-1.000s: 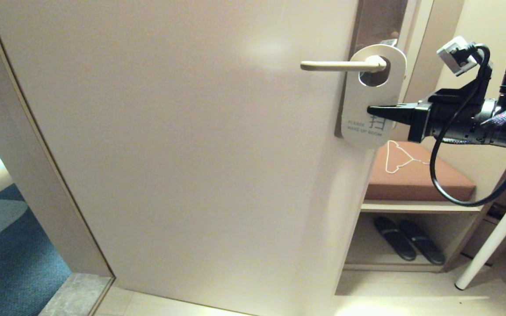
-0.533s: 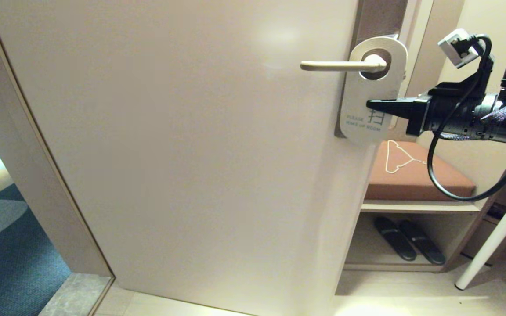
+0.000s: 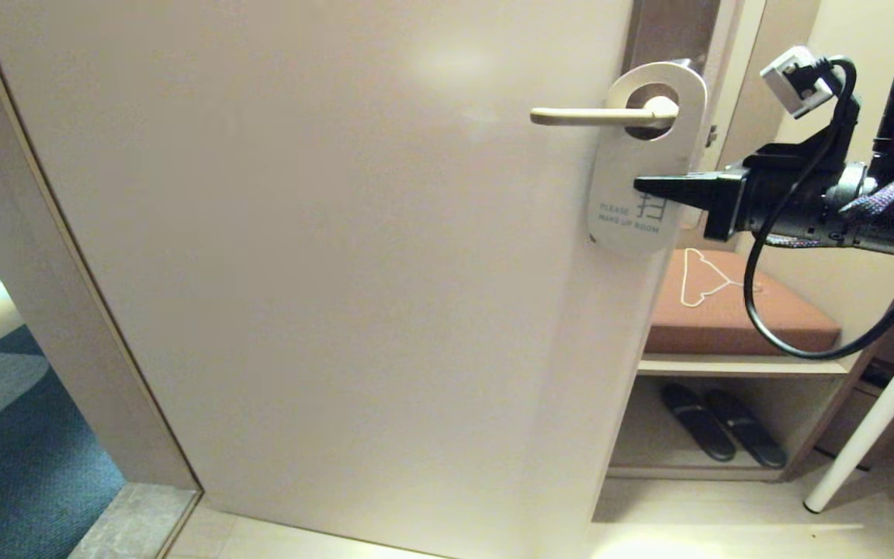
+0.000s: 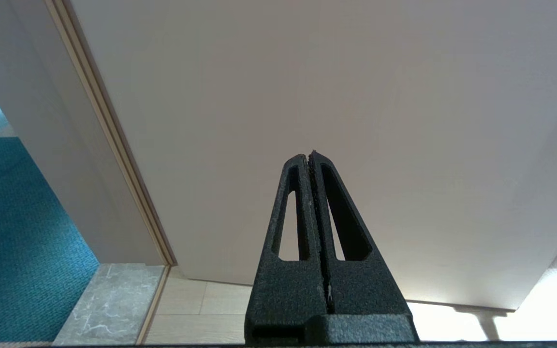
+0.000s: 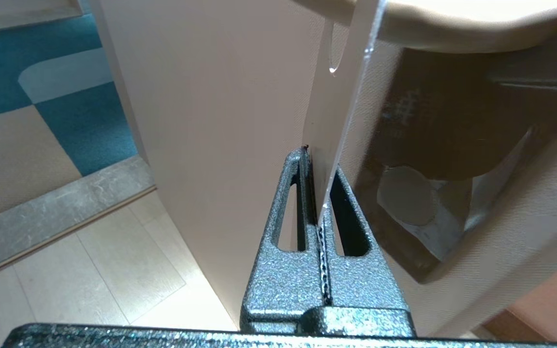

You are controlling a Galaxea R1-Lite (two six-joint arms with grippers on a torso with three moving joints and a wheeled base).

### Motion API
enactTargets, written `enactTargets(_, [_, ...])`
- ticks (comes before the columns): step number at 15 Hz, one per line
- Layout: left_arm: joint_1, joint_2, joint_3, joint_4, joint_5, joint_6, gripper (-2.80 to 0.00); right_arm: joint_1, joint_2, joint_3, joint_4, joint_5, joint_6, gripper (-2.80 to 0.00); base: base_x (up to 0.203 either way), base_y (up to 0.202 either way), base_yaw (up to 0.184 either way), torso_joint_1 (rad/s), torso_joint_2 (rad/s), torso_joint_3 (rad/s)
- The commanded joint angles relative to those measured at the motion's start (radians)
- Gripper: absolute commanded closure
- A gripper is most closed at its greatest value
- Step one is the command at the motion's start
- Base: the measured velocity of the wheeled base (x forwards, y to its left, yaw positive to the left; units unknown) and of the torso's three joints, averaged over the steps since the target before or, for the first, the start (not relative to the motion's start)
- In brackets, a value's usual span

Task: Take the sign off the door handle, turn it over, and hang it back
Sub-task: Take down the sign

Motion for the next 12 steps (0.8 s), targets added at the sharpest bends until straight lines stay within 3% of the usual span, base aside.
enactTargets(1, [0.000, 0.002, 0.000, -0.001, 0.000, 0.000, 0.00, 0.011, 0.003, -0.003, -0.003, 0.000, 0.027, 0.00, 0.000, 0.000, 0.000, 0.000, 0.00, 0.000])
enactTargets(6, [0.000, 0.002, 0.000, -0.001, 0.000, 0.000, 0.00, 0.012, 0.006, 0.001, -0.009, -0.001, 0.061, 0.00, 0.000, 0.000, 0.000, 0.000, 0.00, 0.000])
enactTargets(12, [0.000, 0.002, 0.000, -0.001, 0.000, 0.000, 0.00, 0.079, 0.008, -0.002, -0.032, -0.018, 0.144, 0.00, 0.000, 0.000, 0.000, 0.000, 0.00, 0.000])
